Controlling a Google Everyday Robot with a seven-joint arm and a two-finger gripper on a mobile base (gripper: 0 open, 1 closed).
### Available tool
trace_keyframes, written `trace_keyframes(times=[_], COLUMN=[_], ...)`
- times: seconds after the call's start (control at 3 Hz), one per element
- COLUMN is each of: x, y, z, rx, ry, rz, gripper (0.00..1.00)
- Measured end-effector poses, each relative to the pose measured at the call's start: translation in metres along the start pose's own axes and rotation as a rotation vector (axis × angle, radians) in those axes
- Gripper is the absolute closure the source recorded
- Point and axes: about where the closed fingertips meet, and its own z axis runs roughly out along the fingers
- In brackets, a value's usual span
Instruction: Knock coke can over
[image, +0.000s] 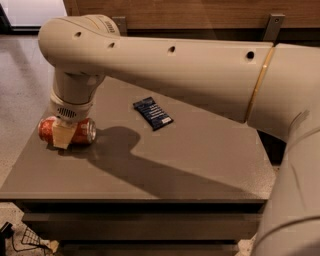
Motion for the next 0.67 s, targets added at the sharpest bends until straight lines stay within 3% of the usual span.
trace_keyframes(times=[0.33,0.67], x=[-0.0003,-0.0005], y=[0.0008,0.0014], z=[-0.0008,-0.0014], rx=[0.001,0.002], ry=[0.000,0.000], rz=[-0.002,-0.003], gripper=[0.12,0.00])
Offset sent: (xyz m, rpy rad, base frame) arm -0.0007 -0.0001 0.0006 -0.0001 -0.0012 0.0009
